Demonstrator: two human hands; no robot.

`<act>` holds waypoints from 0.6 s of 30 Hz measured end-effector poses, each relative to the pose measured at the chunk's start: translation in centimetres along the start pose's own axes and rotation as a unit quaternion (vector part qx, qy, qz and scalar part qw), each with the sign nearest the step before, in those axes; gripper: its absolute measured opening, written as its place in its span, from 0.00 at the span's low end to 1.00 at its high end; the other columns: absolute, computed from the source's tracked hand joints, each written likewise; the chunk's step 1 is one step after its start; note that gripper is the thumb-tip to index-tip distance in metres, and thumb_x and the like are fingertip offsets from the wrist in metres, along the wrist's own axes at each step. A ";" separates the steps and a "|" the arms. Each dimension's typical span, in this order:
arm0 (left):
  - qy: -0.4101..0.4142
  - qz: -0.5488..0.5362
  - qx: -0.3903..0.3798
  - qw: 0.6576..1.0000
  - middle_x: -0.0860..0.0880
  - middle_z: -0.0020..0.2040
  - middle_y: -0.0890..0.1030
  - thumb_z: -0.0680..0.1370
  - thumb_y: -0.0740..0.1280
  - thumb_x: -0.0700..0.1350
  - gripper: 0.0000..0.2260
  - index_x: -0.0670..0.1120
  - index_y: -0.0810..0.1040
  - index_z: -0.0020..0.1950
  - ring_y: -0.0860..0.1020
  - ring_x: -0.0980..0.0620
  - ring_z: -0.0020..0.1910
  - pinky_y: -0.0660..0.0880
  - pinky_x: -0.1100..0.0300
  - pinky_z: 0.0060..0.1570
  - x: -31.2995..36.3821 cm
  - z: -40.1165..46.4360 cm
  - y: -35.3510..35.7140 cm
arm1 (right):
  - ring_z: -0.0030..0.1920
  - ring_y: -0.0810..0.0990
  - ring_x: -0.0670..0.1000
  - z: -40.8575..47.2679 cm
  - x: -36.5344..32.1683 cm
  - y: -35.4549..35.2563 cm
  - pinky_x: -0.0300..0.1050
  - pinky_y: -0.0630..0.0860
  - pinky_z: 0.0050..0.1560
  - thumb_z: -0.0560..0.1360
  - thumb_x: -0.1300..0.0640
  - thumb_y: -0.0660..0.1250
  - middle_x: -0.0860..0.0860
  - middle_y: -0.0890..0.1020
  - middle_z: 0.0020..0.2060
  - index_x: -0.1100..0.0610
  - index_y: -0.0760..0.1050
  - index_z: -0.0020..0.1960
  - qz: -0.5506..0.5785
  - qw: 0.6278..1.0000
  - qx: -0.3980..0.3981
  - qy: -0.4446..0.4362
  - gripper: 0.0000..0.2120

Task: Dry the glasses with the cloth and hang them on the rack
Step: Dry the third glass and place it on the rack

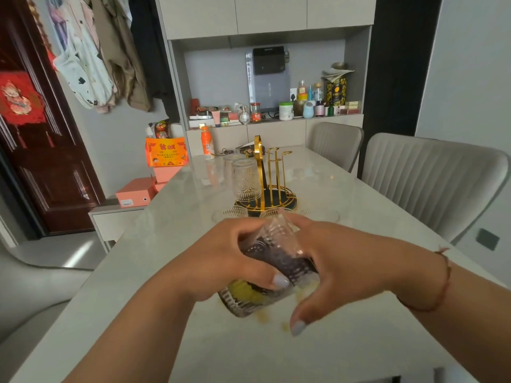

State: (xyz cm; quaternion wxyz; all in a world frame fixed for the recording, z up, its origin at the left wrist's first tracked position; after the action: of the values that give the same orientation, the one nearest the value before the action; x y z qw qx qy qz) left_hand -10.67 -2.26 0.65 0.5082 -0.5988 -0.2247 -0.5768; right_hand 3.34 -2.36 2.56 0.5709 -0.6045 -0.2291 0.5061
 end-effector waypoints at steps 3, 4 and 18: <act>-0.021 -0.018 -0.009 1.000 0.43 0.46 0.86 0.59 0.76 0.45 0.20 0.48 0.84 0.50 0.84 0.43 0.45 0.78 0.53 0.45 -0.1 0.6 0.4 | 0.56 0.77 0.39 0.3 0.3 -0.4 0.35 0.71 0.62 0.66 0.55 0.78 0.42 0.80 0.52 0.46 0.73 0.58 0.082 0.996 -0.004 0.029 0.24; -0.028 -0.029 -0.003 0.999 0.44 0.46 0.86 0.59 0.76 0.45 0.19 0.49 0.84 0.50 0.84 0.44 0.45 0.78 0.54 0.44 -0.1 0.7 0.4 | 0.54 0.78 0.40 0.2 0.6 -0.3 0.34 0.75 0.56 0.67 0.58 0.78 0.43 0.80 0.52 0.45 0.73 0.57 0.132 0.991 0.012 0.035 0.24; -0.142 -0.333 0.146 0.921 0.44 0.33 0.81 0.67 0.75 0.54 0.10 0.47 0.85 0.37 0.74 0.51 0.23 0.68 0.65 0.22 -4.3 -0.8 0.5 | 0.57 0.79 0.43 0.7 2.9 1.8 0.57 0.30 0.72 0.71 0.38 0.63 0.43 0.85 0.50 0.43 0.74 0.64 -0.296 0.953 0.054 -0.024 0.24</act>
State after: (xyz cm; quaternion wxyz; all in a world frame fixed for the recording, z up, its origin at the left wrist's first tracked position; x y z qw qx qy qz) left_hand -11.61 -1.79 -3.66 0.3318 -0.4843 -0.5628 -0.5819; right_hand 3.28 -0.02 -0.03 0.7213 -0.4656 -0.3839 0.3399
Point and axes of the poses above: each hand's wrist, its own z-axis towards the middle knuckle, its own y-axis out of the palm, x = y × z, the point moved 4 cm from there along z, towards the middle knuckle
